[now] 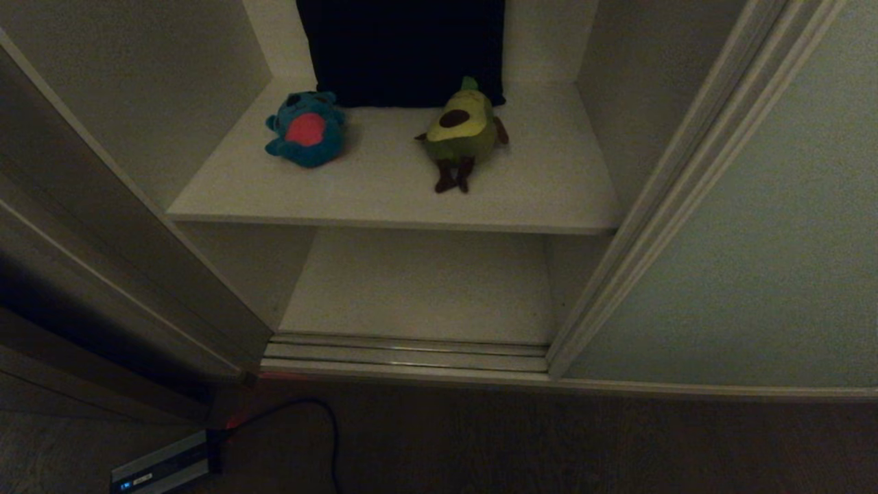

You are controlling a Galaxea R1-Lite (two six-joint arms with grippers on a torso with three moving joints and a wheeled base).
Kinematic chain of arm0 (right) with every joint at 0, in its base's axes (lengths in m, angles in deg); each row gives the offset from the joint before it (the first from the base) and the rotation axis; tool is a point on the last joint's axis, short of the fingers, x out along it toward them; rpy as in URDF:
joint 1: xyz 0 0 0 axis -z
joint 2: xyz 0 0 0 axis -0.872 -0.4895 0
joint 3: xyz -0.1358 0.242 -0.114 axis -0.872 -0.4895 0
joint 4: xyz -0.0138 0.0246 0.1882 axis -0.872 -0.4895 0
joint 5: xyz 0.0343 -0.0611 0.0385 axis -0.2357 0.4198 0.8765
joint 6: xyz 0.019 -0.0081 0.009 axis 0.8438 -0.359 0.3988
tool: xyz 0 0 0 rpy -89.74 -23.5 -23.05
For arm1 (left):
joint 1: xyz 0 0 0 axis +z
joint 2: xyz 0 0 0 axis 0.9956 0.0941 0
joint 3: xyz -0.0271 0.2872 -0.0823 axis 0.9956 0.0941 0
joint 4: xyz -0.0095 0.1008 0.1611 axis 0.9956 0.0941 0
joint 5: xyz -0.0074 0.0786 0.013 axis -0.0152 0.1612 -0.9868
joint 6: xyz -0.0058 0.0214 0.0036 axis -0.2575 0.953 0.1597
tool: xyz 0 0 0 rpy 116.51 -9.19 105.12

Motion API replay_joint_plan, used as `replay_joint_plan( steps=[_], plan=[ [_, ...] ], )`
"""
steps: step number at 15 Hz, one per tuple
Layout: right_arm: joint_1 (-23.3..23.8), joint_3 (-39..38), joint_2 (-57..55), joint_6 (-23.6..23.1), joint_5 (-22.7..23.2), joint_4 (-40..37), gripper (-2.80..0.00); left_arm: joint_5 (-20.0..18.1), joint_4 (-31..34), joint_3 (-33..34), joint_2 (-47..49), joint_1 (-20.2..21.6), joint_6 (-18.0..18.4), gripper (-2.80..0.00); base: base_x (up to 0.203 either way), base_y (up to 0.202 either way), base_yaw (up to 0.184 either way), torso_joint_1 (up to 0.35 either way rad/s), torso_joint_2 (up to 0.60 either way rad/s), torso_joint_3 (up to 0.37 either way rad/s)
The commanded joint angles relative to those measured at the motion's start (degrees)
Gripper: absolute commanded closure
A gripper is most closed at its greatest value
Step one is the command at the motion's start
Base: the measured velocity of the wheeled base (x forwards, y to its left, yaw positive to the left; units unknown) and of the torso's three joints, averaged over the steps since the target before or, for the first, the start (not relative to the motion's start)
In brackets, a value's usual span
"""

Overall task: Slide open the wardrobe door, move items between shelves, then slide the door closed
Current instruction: Close the door

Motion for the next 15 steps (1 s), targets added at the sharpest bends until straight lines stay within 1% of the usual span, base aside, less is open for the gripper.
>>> replay_joint_plan(
  steps=[1, 15],
  plan=[
    [0.00, -0.19, -0.09, -0.05, 0.01, 0.00, 0.00, -0.06, -0.30, 0.09, 0.05, -0.01, -0.32, 0.00, 0.000, 0.000, 0.000, 0.000, 0.00, 0.000],
    [0.00, -0.20, -0.09, -0.15, 0.10, 0.00, 0.00, -0.06, -0.30, 0.04, 0.05, -0.01, -0.40, 0.00, 0.000, 0.000, 0.000, 0.000, 0.00, 0.000]
  ],
)
